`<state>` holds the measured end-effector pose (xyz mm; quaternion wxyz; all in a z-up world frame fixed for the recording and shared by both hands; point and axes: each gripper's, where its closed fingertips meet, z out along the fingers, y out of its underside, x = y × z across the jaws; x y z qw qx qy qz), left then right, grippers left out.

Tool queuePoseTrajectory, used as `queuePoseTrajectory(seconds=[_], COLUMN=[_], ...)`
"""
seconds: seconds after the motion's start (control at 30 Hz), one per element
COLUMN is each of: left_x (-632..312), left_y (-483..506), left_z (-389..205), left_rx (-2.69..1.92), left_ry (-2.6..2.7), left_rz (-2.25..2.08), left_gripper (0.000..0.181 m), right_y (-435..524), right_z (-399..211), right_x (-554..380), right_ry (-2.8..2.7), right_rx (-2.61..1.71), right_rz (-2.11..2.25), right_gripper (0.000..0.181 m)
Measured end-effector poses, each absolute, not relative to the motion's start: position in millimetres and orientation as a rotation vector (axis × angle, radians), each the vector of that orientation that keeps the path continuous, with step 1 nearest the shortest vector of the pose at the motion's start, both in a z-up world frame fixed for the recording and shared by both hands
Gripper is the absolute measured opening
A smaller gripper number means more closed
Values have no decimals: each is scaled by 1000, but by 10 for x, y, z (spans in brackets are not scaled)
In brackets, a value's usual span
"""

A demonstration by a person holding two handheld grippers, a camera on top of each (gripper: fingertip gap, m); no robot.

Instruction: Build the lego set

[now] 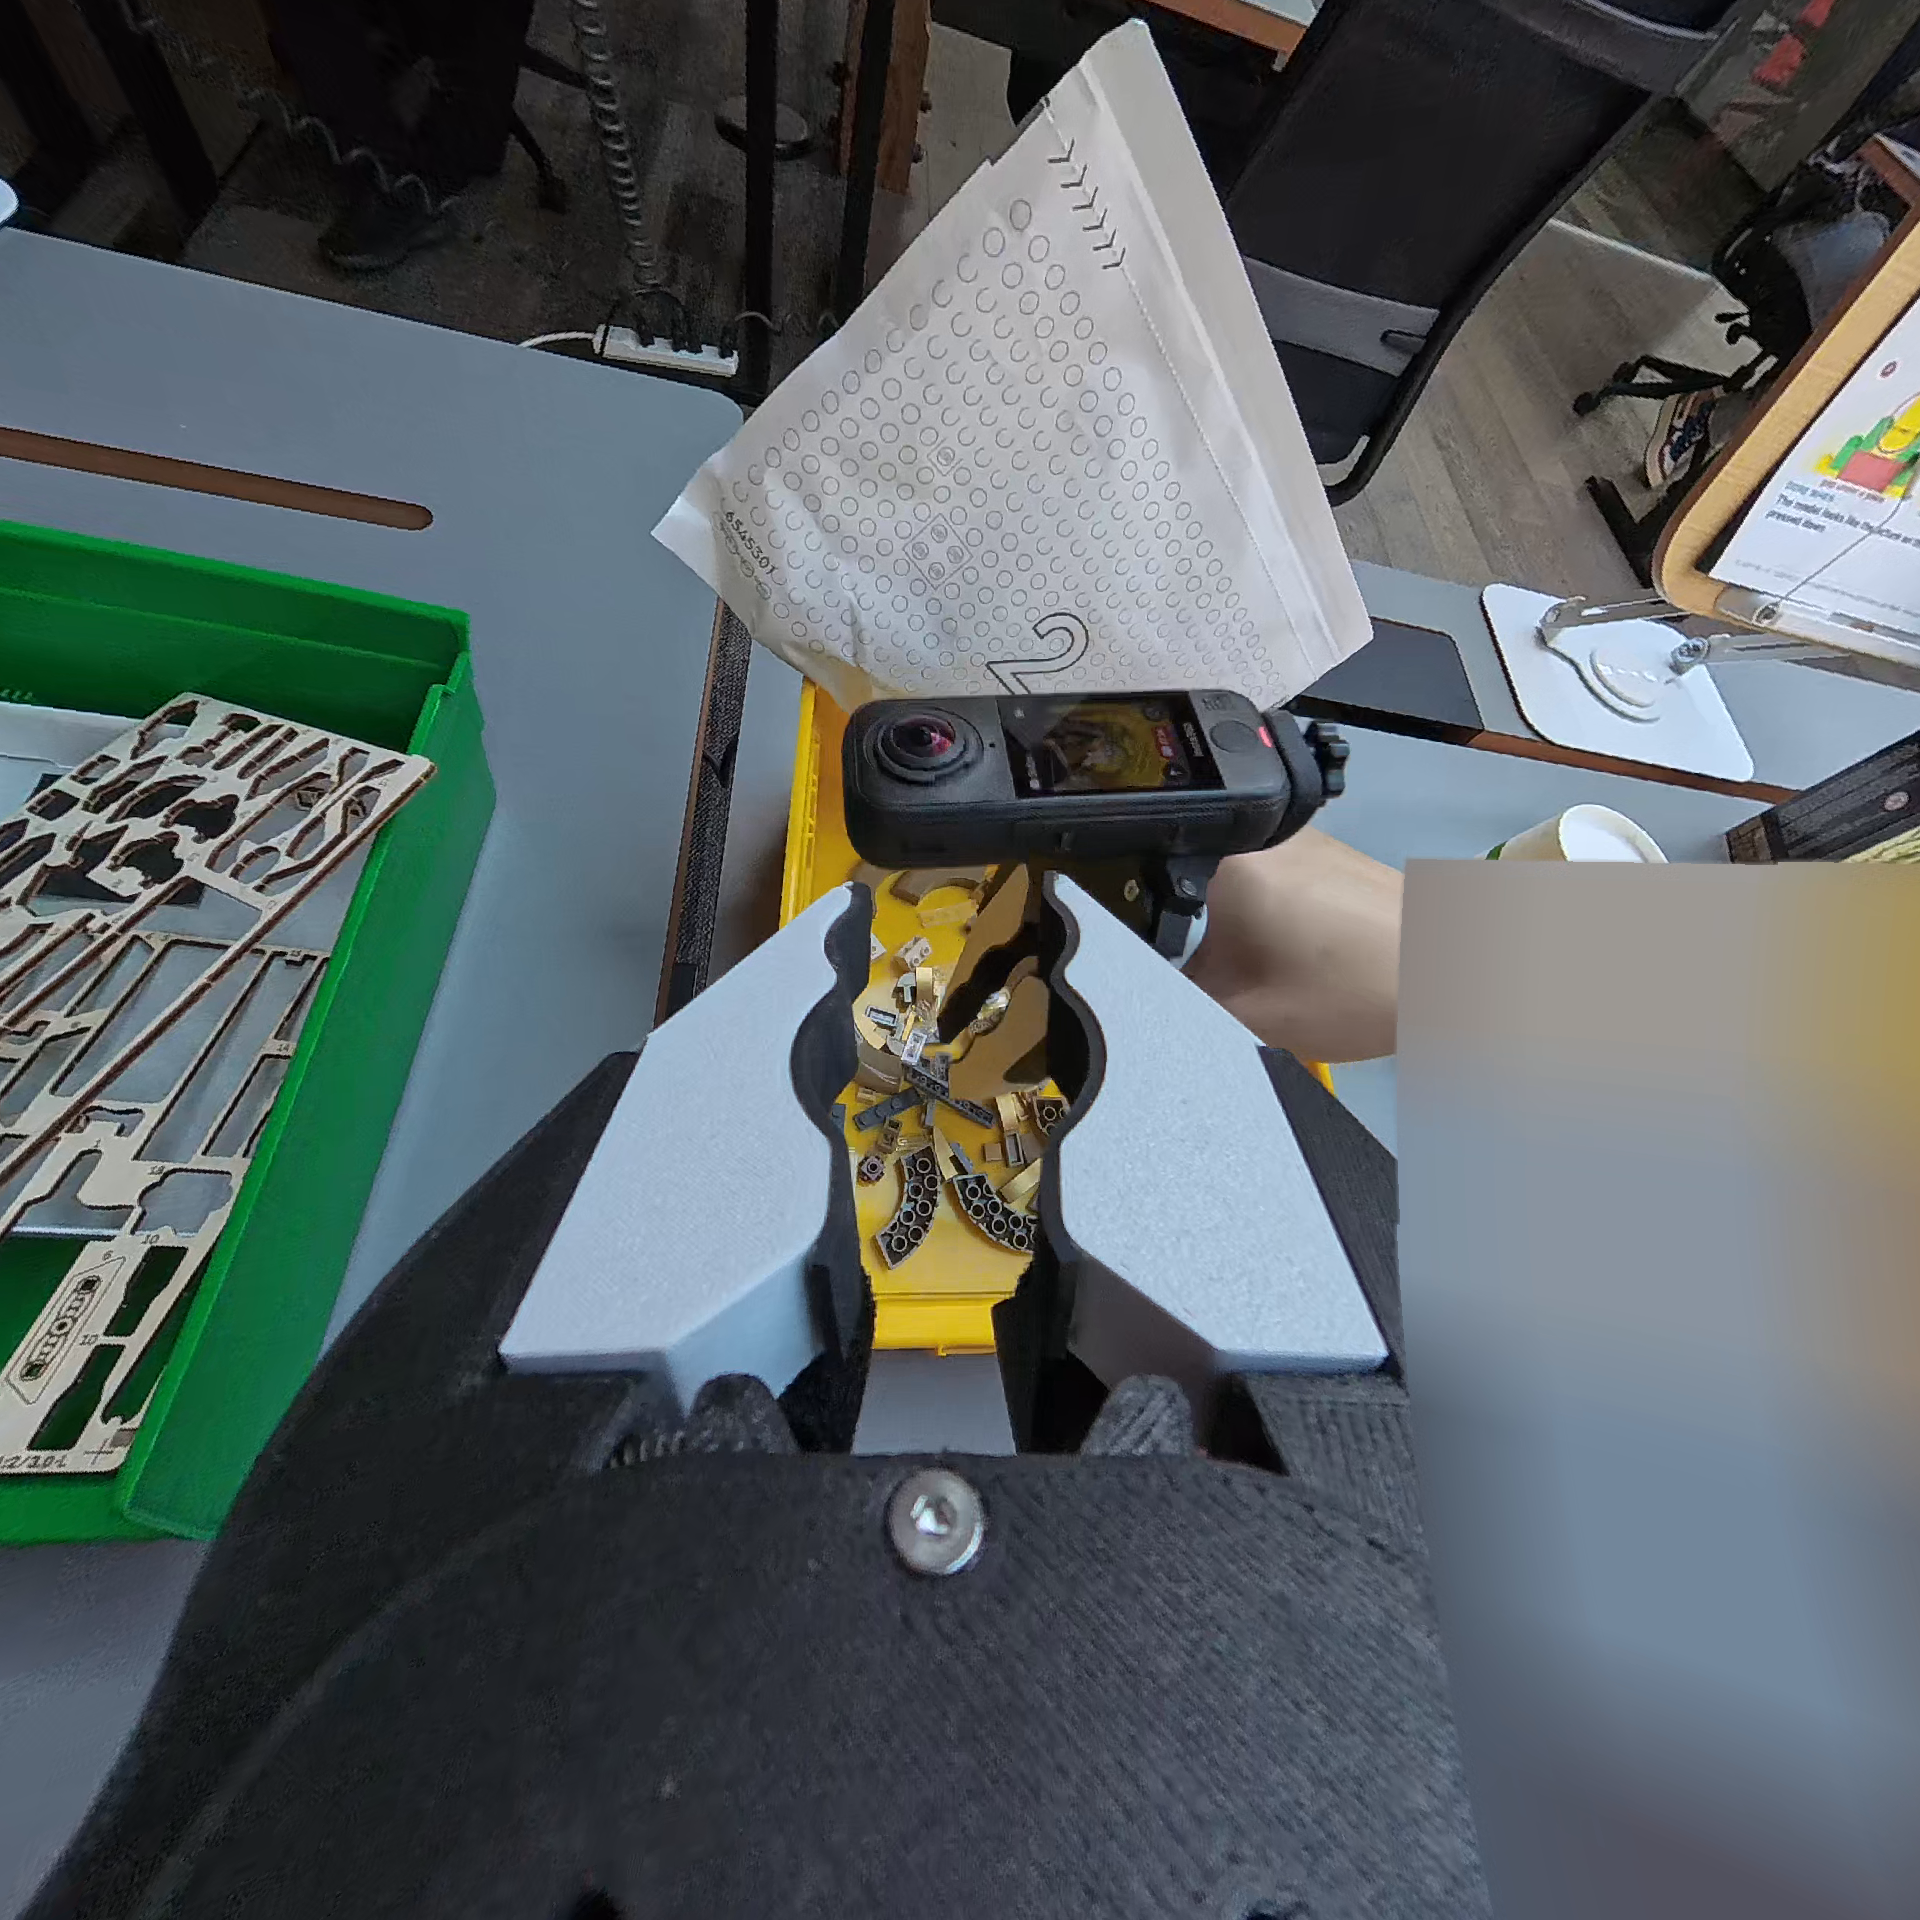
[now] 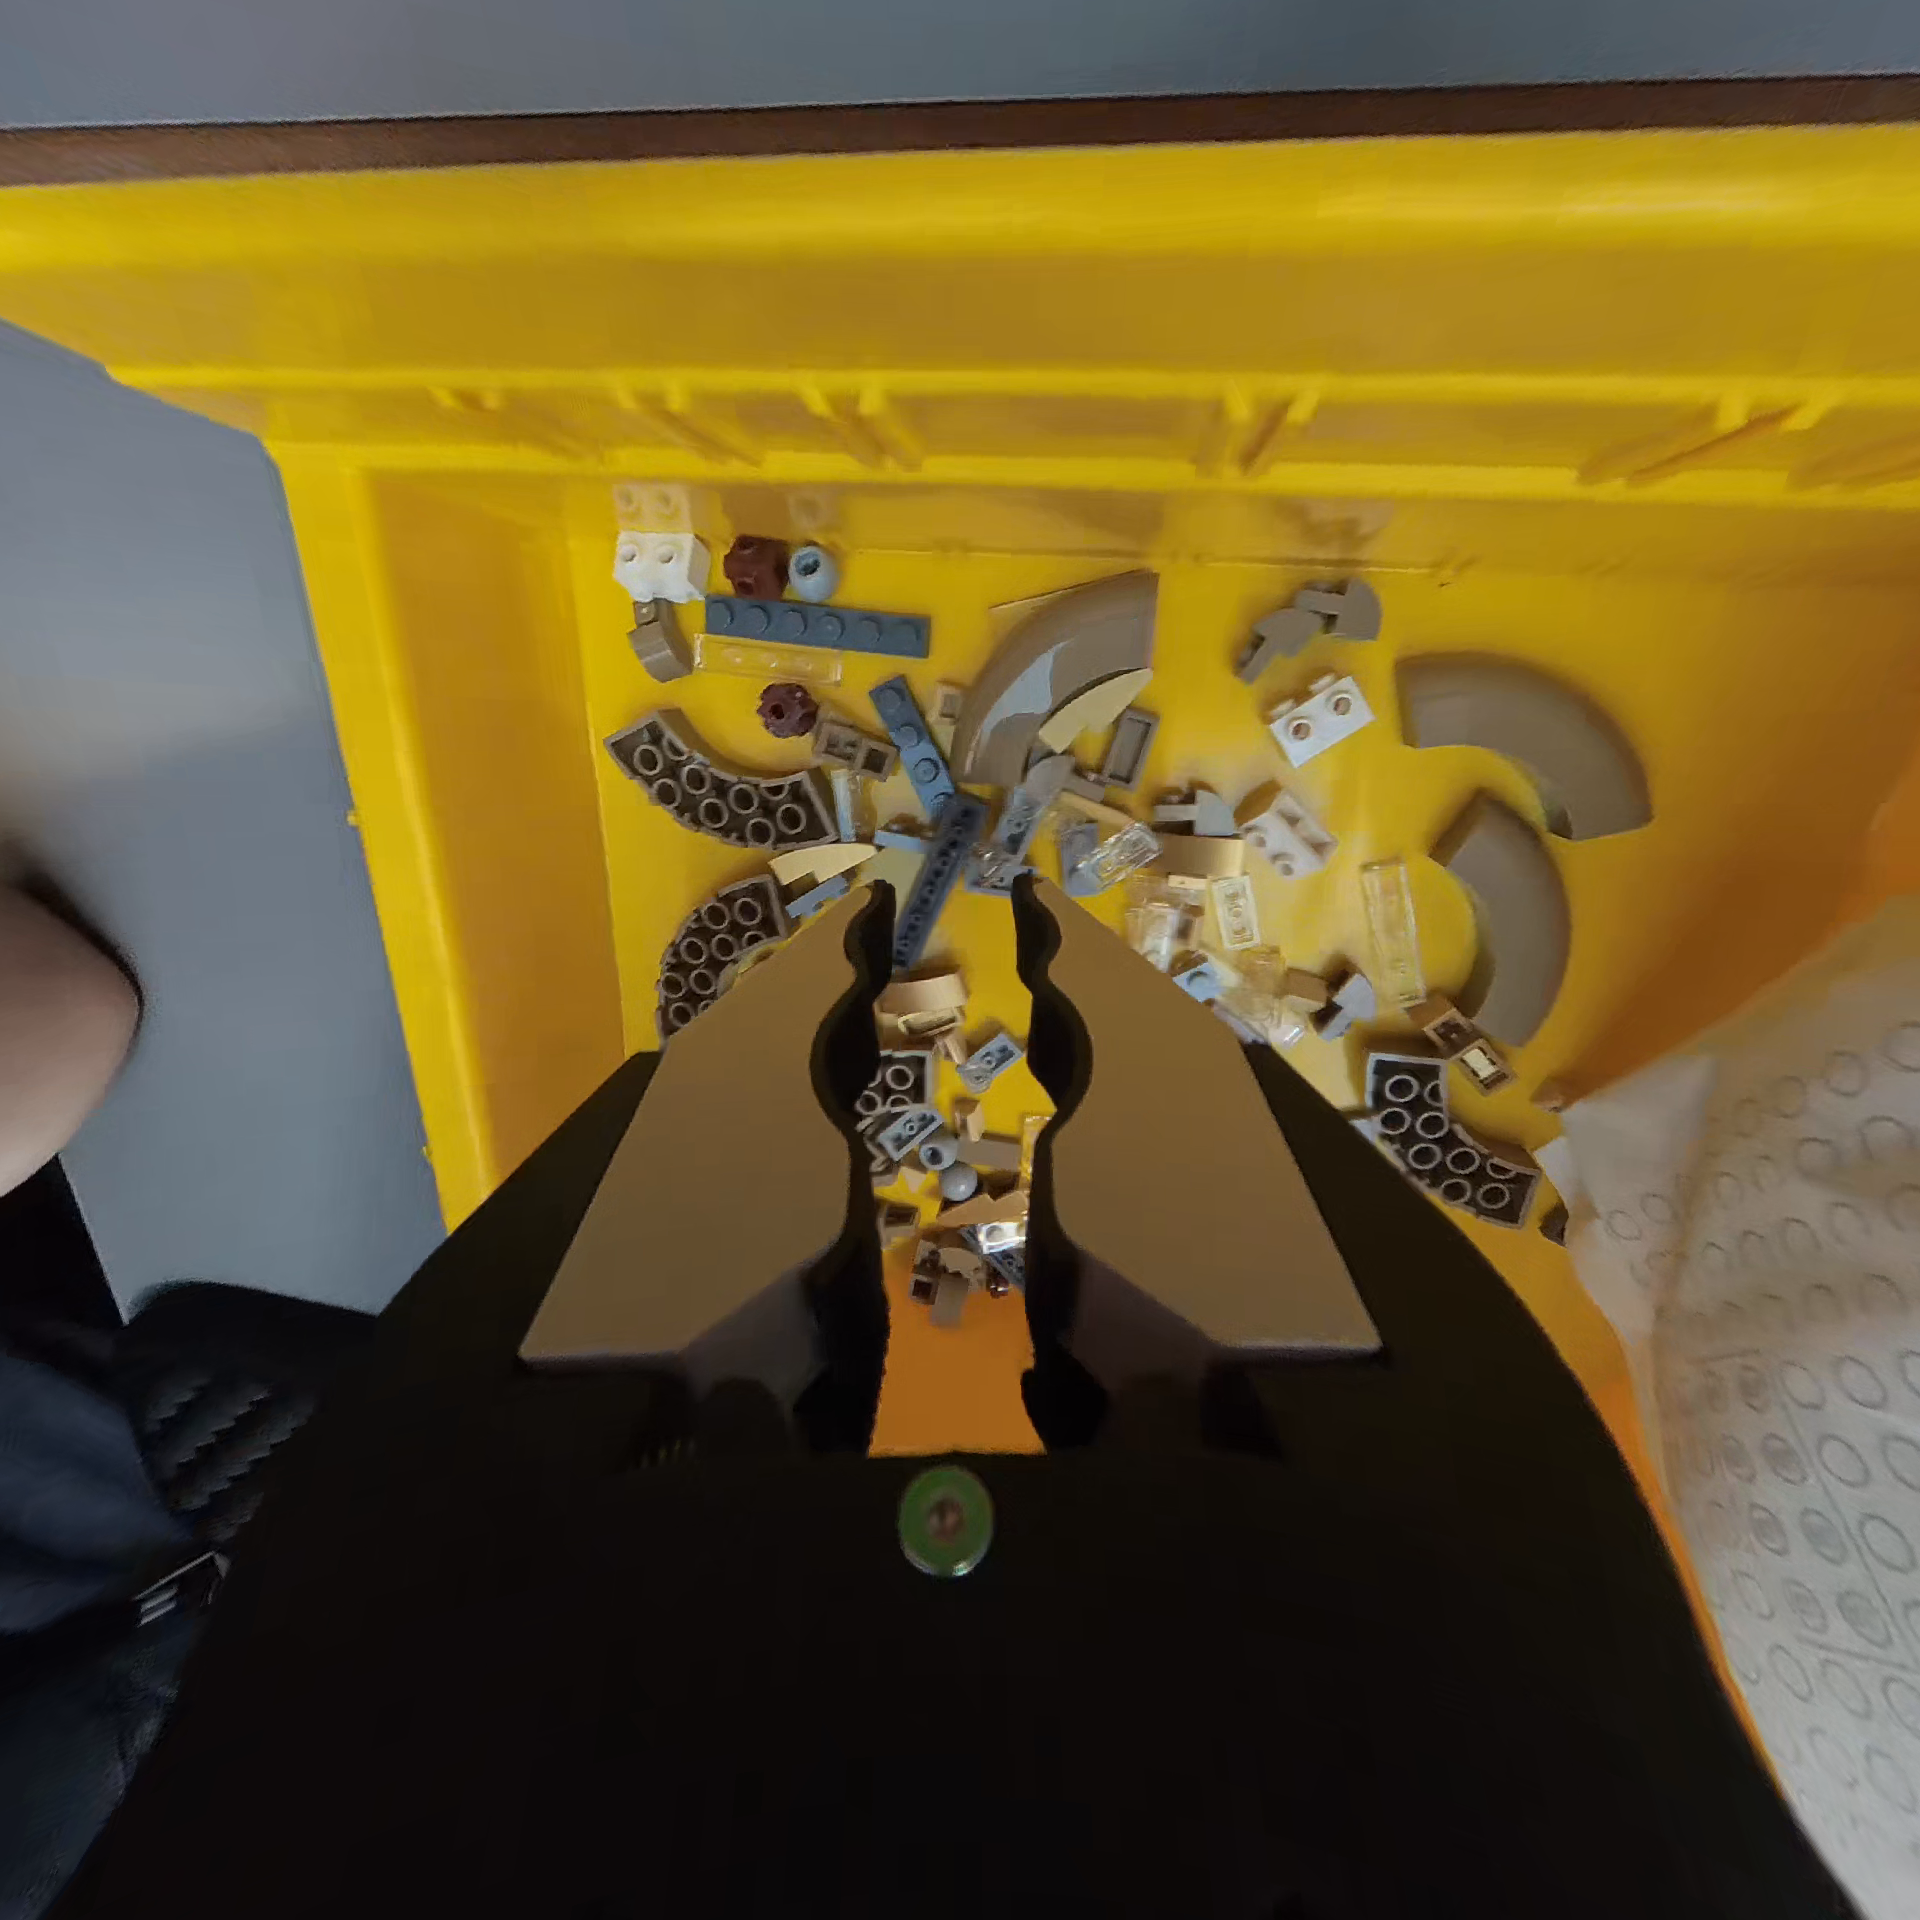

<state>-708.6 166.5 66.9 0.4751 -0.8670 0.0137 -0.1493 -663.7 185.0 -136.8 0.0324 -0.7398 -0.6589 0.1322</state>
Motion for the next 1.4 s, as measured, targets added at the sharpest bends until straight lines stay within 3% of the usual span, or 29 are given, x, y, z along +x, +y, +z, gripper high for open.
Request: queuePoseTrajectory(seconds=[0.1, 0.23, 0.47, 0.57, 0.63, 0.83, 1.03, 1.13, 1.3, 1.4], left_x=[-7077, -7068, -7013, -6980, -6958, -6930, -6908, -6899, -6899, -6886], left_y=[1668, 1656, 1651, 1652, 1649, 1647, 1656, 1655, 1661, 1667], left_z=[682, 676, 658, 632, 625, 636, 629, 631, 635, 628], left_rx=[-2112, -2118, -2130, -2145, -2150, -2144, -2150, -2152, -2150, -2154], left_ry=[34, 40, 65, 82, 95, 108, 115, 120, 115, 119], left_rz=[-377, -376, -390, -396, -397, -412, -407, -397, -400, -400], left_gripper=[30, 30, 30, 30, 30, 30, 30, 30, 30, 30], right_y=[1476, 1183, 1292, 1333, 1339, 1436, 1672, 1954, 2194, 2251], right_z=[-1312, -1487, -1626, -1503, -1387, -1156, -1354, -1359, -1391, -1466], right_x=[-6609, -6470, -6356, -6403, -6432, -6456, -6301, -6227, -6025, -5825], right_ry=[-2107, -2201, -2226, -2172, -2134, -1992, -2277, -2293, -2268, -2288], right_rx=[-2250, -2257, -2202, -2260, -2330, -2517, -2111, -1966, -2067, -2148], right_rz=[443, 285, 137, 307, 496, 929, 371, 85, -74, -195], right_gripper=[24, 43, 25, 19, 0, 0, 1, 12, 33, 35])
